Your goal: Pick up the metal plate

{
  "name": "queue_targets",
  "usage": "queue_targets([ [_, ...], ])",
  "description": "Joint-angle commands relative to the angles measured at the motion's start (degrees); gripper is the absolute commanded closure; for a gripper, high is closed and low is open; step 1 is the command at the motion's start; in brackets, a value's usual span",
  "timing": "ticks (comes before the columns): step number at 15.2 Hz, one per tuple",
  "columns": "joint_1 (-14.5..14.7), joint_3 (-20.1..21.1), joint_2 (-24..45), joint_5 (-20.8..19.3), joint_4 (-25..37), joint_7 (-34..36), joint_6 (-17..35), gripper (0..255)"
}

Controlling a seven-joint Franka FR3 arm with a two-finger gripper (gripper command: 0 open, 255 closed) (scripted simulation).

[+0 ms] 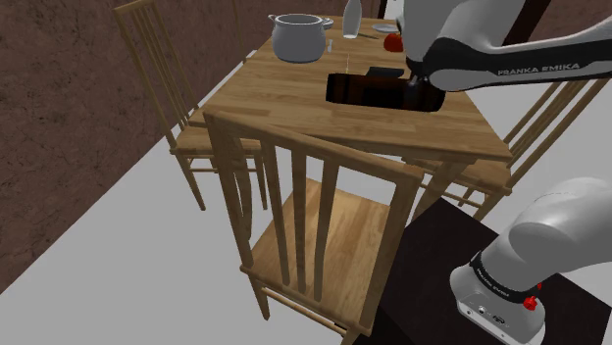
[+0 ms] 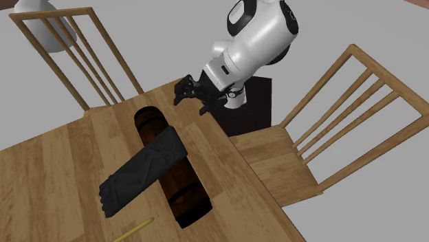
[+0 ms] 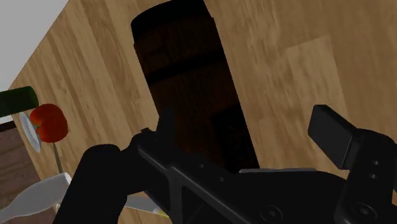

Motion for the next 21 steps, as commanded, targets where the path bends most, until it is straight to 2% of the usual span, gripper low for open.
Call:
queue_targets([
  [1,-1.69,1.10,2.11,-6.92,-0.04,0.75,3.73,0],
  [7,-7.52,4.36,9.55,-29.03,2.79,5.87,11.78,0],
  [17,-8.25,5.13,11.69,-32.92,-0.18,11.89,13.41,0],
  [18,-8.24,5.15,11.65,-32.94,-0.27,11.96,13.41,255],
  [21,-8.23,5.14,11.57,-32.92,-0.34,11.94,13.42,255],
])
